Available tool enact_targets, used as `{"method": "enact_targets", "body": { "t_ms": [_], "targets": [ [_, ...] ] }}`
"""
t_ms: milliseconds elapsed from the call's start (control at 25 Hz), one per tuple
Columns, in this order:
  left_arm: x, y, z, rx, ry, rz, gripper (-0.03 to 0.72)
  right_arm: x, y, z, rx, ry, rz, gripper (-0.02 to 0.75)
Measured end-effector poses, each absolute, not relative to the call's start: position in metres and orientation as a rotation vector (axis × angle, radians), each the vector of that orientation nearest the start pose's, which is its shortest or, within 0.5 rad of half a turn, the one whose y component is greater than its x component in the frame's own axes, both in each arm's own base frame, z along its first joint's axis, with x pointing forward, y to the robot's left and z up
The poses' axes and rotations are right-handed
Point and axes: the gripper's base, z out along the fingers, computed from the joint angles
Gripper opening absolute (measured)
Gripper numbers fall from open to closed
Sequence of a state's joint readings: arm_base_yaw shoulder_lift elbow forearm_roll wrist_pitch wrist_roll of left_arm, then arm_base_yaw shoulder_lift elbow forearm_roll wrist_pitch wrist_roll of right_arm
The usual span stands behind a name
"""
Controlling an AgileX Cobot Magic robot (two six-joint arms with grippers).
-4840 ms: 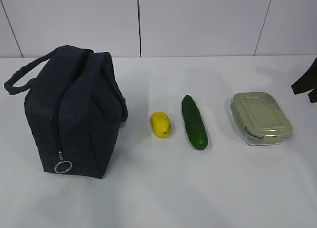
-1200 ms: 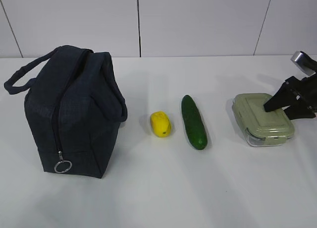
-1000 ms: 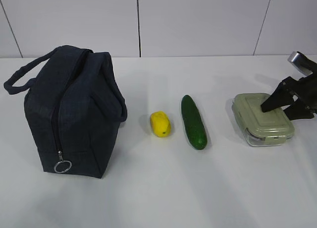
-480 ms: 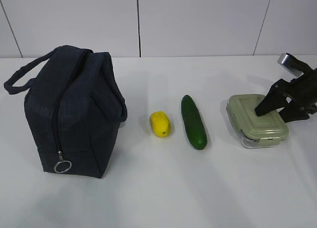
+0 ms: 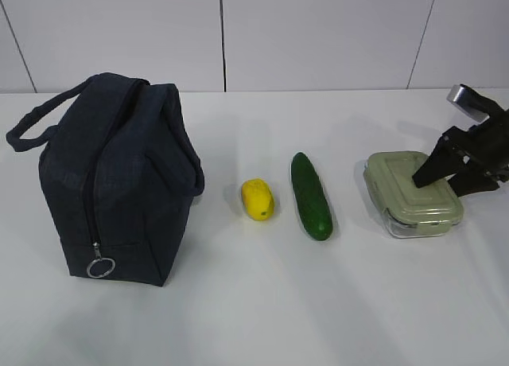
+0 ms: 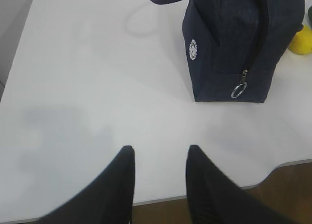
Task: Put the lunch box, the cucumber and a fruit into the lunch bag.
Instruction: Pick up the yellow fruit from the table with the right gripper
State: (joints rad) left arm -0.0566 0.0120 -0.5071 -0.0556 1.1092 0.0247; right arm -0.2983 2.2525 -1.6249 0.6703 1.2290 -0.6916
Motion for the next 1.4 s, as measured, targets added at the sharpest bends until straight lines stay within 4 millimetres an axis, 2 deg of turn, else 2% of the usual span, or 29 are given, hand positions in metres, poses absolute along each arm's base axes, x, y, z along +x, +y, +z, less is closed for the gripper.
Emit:
{"method": "enact_targets", "body": {
  "t_ms": [680, 1000, 1400],
  "targets": [
    [-0.006, -0.004, 0.276, 0.089, 2.096, -0.086, 0.238, 0.422, -0.076, 0.136, -0.138, 2.862, 0.935, 0.503],
    [-0.006, -0.004, 0.276, 0.089, 2.096, -0.086, 0.238, 0.420, -0.094, 0.136, -0.154, 2.809, 0.932, 0.498],
    [-0.006, -0.004, 0.276, 0.089, 2.096, -0.086, 0.239, 0.415, -0.088, 0.128, -0.196, 2.762, 1.006, 0.498]
  ]
}}
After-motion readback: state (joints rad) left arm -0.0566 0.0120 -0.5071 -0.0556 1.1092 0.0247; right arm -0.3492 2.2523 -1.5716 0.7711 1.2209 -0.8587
